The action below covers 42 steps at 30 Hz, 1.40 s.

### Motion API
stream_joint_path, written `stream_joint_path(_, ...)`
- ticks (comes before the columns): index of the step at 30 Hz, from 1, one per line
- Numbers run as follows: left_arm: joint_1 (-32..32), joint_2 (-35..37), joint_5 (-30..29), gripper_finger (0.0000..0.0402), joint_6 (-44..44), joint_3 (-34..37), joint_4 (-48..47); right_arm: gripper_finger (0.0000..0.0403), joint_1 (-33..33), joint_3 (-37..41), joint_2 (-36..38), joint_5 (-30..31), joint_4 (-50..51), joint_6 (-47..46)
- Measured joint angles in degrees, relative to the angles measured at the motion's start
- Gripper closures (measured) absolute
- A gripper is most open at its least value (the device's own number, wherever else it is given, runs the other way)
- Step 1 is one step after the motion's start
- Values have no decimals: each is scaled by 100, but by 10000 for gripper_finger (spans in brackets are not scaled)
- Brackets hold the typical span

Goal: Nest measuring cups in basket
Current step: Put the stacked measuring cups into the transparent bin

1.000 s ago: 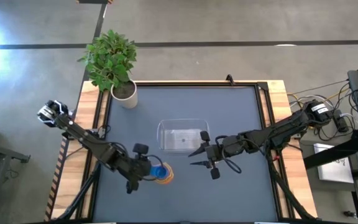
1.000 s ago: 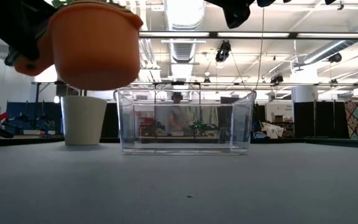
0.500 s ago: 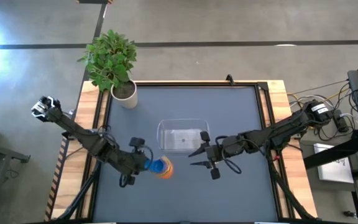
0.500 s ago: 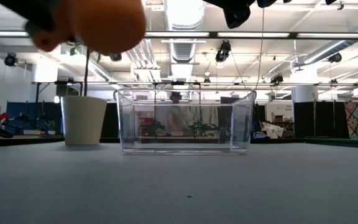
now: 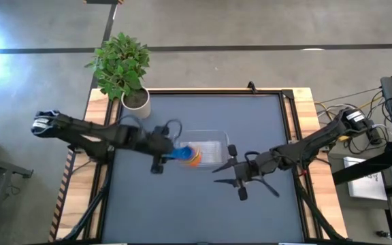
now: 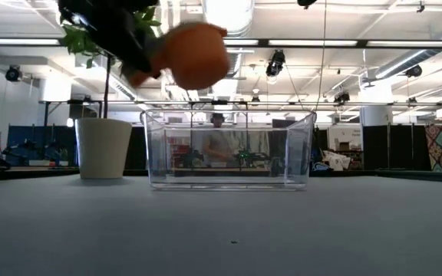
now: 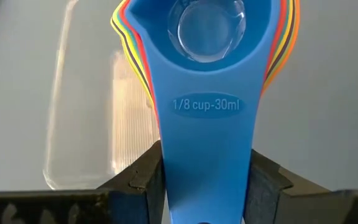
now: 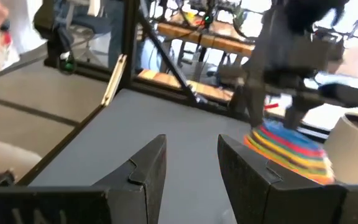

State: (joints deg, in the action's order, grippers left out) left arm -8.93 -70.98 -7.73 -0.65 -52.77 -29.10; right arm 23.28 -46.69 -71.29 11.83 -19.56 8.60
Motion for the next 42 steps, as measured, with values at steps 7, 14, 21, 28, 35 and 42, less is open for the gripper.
stream_joint_path(7, 1148, -435, 819, 272, -740, -2, 639, 268, 108, 157, 268, 138, -11, -7)
stream_joint_path(14, 1619, -1174, 1455, 272, -985, -63, 1146, 268, 118, 206, 391, 179, -10, -58)
stream_joint_path(21, 1635, -2152, 1440, 272, -1092, -653, 1158, 268, 160, 228, 376, 187, 5, -122)
stream_joint_path(28, 1655, -3081, 1409, 272, -1112, -1188, 838, 268, 309, 228, 369, 193, 93, -321)
stream_joint_path(35, 1657, -3284, 1132, 250, -913, -1322, 535, 268, 572, 228, 369, 525, 106, -387)
stream_joint_path(42, 1652, -3020, 1148, 145, -784, -1427, 39, 268, 685, 228, 374, 650, 75, -413)
